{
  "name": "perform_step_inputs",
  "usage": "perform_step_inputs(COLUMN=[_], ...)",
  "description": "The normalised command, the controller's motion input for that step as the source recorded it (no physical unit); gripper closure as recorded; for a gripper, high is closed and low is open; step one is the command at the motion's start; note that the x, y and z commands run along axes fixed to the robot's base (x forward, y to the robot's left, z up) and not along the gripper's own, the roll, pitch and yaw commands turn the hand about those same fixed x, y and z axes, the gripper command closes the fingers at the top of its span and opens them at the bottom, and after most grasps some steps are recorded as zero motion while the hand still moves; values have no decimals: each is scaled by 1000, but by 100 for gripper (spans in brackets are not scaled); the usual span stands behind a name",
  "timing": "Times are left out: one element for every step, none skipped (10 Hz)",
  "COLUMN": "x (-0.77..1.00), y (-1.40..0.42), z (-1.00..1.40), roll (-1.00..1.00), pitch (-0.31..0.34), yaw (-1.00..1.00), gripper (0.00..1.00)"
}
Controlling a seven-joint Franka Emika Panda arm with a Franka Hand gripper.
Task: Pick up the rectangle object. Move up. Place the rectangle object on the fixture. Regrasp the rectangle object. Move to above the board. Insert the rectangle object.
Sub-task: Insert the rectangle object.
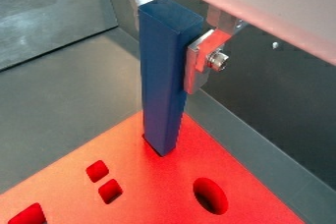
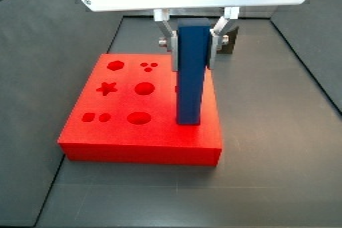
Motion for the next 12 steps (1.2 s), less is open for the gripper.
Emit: perform_step_inputs(x=[20, 23, 0, 0, 0, 0, 0, 0, 0, 0, 0, 6], y=[-26, 0, 0, 0, 0, 0, 0, 0, -3, -20, -40, -49], z=[-40, -31, -11, 0, -3, -3, -6, -11, -14, -26, -29, -31], roll=[60, 50, 33, 27, 27, 27, 24, 30, 33, 37, 47, 50], pitch=[10, 11, 7, 6, 10, 11, 6, 6, 7, 4, 4, 7], yaw=[-60, -103, -89, -66, -60, -60, -57, -54, -54, -63, -60, -57], gripper=[100, 100, 100, 100, 100, 100, 100, 100, 100, 100, 100, 100])
